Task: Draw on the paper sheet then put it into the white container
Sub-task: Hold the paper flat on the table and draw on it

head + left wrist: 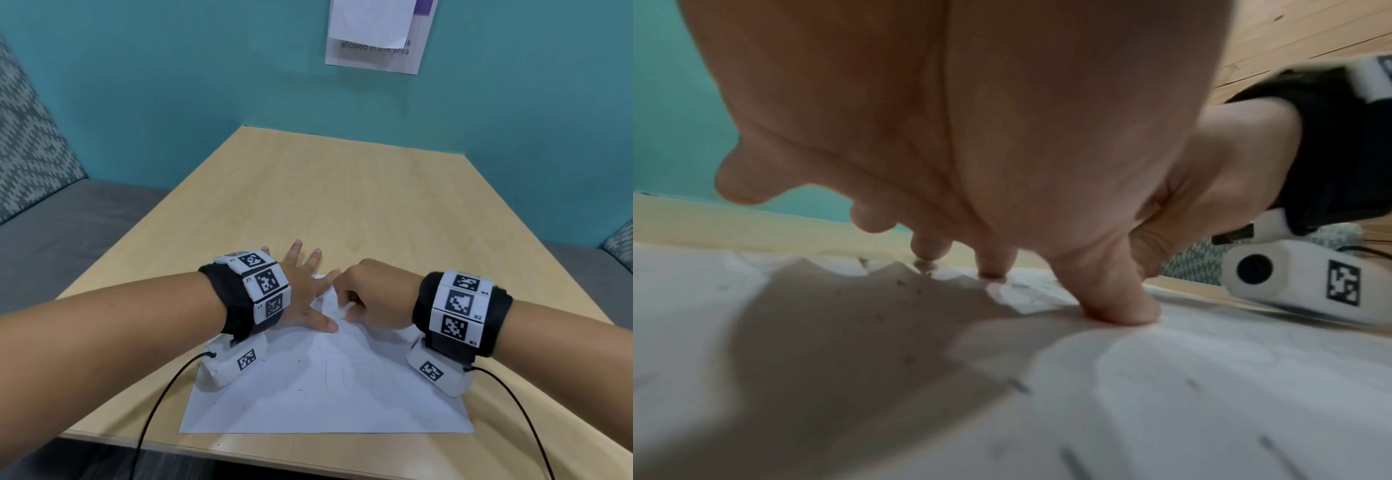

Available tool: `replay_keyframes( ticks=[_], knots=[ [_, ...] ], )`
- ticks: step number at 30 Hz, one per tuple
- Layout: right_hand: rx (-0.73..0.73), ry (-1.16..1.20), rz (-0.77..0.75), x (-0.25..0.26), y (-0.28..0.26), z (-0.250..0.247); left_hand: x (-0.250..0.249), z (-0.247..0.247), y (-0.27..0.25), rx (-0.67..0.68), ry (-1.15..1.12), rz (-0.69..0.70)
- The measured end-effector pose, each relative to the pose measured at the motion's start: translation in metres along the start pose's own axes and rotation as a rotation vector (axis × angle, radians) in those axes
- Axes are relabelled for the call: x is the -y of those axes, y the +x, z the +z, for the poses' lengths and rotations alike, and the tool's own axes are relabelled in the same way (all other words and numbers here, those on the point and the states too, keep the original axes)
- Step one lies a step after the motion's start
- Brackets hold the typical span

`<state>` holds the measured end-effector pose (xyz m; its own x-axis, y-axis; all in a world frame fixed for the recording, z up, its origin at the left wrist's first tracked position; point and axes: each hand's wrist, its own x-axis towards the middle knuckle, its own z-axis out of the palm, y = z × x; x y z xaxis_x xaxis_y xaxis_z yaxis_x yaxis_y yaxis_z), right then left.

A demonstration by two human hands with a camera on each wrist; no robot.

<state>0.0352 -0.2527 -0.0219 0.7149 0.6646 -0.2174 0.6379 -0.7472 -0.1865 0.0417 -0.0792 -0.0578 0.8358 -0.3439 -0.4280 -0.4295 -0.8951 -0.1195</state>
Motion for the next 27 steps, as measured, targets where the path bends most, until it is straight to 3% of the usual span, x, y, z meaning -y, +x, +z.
replay_keyframes(
  ticks=[5,12,16,19,23,27],
  knots=[
    [-0.034,0.004,0.019,-0.005,0.003,-0.002,-0.003,-0.004,-0.008,-0.004,-0.035,-0.001],
    [-0.053,-0.004,0.058,-0.004,0.003,-0.003,0.002,0.009,-0.034,0.09,-0.097,0.131],
    [-0.004,0.039,-0.062,0.02,-0.008,0.01,0.002,0.011,-0.031,0.065,-0.117,0.152],
    [0.033,0.026,-0.072,0.028,-0.004,0.01,0.001,0.008,-0.035,0.057,-0.127,0.15],
    [-0.068,-0.028,0.058,0.009,0.014,-0.004,0.001,0.007,-0.036,0.054,-0.172,0.13],
    [0.011,0.038,-0.014,0.026,0.006,0.009,0.002,0.008,-0.036,0.043,-0.159,0.112]
  ],
)
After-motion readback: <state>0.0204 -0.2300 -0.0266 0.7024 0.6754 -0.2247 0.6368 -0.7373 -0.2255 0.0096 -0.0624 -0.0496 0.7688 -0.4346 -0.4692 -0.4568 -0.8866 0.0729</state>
